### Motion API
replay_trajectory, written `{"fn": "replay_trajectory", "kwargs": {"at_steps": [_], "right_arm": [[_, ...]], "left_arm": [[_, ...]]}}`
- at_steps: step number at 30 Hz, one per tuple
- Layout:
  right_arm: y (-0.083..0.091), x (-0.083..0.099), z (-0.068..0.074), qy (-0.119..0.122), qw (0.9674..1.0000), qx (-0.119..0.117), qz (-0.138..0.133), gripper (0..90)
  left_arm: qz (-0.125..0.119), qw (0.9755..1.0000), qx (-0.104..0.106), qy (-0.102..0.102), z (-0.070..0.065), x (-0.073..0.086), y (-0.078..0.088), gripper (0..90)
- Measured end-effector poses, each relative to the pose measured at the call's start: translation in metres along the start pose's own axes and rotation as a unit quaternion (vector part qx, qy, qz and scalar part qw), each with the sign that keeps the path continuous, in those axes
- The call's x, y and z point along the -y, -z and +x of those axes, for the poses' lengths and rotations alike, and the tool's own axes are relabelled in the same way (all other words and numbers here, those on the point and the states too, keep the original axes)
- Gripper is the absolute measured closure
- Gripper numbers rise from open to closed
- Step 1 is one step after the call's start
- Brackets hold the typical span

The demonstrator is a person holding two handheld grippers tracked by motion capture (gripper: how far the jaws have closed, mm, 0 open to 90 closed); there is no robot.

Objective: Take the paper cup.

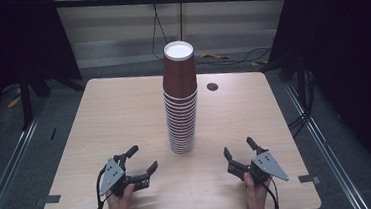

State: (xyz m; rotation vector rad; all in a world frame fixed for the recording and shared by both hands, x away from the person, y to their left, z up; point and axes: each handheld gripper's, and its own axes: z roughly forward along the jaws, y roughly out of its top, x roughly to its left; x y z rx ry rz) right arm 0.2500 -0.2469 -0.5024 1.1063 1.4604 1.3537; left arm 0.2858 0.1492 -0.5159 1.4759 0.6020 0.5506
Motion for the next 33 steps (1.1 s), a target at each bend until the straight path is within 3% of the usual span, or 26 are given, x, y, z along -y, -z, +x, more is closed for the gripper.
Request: {"fn": "replay_trajectory", "kwargs": {"at_steps": [15,19,24,33], "right_arm": [[0.001,-0.001,-0.001,-0.015,0.9998,0.007,0.008,13.0],[-0.001,-0.001,0.001,-0.013,0.9997,-0.015,0.017,12.9],[-0.003,-0.005,0.004,-0.008,0.9992,-0.025,0.032,13.2],[-0.004,-0.018,0.008,-0.009,0.9981,-0.055,0.029,13.6]], "left_arm": [[0.0,1.0,0.002,0.0,0.0,0.0,0.0,15.5],[0.0,1.0,0.002,0.0,0.0,0.0,0.0,15.5],[0.0,1.0,0.003,-0.002,0.0,0.0,0.0,15.6],[-0.001,1.0,0.004,0.0,0.0,0.0,0.0,15.6]]}}
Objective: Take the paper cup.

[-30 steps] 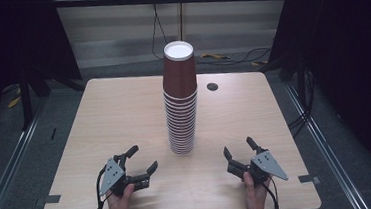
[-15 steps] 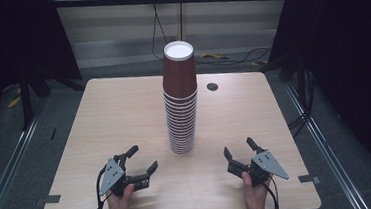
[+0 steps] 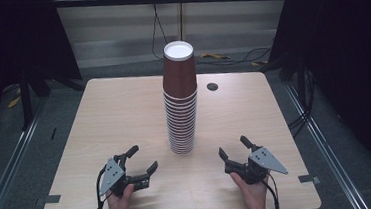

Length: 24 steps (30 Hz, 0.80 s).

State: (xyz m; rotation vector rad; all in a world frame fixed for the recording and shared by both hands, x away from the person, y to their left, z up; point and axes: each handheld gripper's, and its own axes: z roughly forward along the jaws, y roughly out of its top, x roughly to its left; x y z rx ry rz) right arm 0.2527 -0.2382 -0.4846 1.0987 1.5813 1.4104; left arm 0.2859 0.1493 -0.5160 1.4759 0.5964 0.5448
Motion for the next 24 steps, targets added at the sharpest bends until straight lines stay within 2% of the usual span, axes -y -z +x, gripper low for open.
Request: {"fn": "replay_trajectory", "kwargs": {"at_steps": [2,7,9,18,24], "right_arm": [[-0.002,-0.004,0.0,-0.007,0.9999,-0.014,0.003,14.5],[-0.004,-0.009,0.001,-0.003,0.9996,-0.029,0.002,16.0],[-0.006,-0.015,0.001,-0.002,0.9991,-0.042,0.002,16.0],[-0.013,-0.034,0.001,-0.013,0.9978,-0.066,0.0,15.6],[-0.018,-0.043,0.003,-0.008,0.9971,-0.075,-0.004,15.7]], "left_arm": [[0.0,1.0,0.001,-0.001,0.0,0.0,0.0,15.6],[0.0,1.0,0.001,-0.001,0.0,0.0,0.0,15.6],[0.0,1.0,0.001,-0.001,0.0,0.0,0.0,15.6],[0.0,1.0,0.001,-0.001,0.0,0.0,0.0,15.6],[0.0,1.0,0.001,-0.001,0.0,0.0,0.0,15.6]]}}
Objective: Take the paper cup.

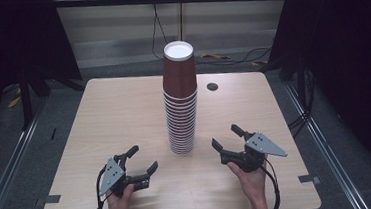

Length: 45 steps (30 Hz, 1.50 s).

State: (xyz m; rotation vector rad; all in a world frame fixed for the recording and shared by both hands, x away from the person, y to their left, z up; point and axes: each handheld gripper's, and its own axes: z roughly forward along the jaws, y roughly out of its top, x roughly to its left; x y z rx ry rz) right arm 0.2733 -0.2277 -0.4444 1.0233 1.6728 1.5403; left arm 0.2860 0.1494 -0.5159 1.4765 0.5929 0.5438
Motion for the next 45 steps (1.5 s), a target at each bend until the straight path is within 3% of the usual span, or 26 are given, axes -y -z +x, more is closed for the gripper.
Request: {"fn": "replay_trajectory", "kwargs": {"at_steps": [24,38,45], "right_arm": [[-0.009,-0.035,0.005,0.01,0.9991,-0.041,0.0,19.4],[-0.015,-0.055,0.006,-0.006,0.9961,-0.085,0.019,21.6],[-0.02,-0.068,0.008,0.002,0.9947,-0.1,0.024,22.7]], "left_arm": [[0.0,1.0,0.0,0.0,0.0,0.0,0.0,15.6],[0.0,1.0,0.0,0.0,0.0,0.0,0.0,15.6],[0.0,1.0,0.0,0.0,0.0,0.0,0.0,15.6]]}}
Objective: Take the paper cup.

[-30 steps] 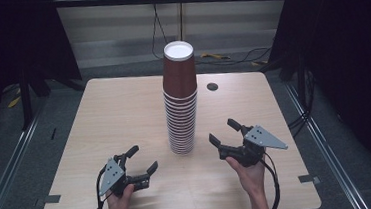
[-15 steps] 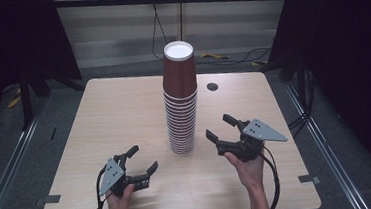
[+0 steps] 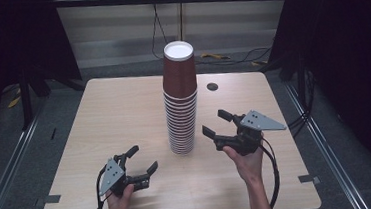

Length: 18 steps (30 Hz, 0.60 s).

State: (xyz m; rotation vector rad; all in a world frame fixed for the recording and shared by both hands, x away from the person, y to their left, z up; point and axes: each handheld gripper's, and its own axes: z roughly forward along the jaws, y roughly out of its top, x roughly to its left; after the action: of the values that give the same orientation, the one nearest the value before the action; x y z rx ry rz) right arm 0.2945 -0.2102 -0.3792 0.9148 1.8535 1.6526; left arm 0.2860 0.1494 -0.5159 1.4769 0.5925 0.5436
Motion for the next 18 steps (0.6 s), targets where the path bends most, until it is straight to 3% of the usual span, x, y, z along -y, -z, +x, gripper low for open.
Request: {"fn": "replay_trajectory", "kwargs": {"at_steps": [18], "right_arm": [[-0.008,-0.036,0.002,0.02,0.9993,-0.029,-0.012,23.9]], "left_arm": [[0.0,1.0,0.0,0.0,0.0,0.0,0.0,15.6]]}}
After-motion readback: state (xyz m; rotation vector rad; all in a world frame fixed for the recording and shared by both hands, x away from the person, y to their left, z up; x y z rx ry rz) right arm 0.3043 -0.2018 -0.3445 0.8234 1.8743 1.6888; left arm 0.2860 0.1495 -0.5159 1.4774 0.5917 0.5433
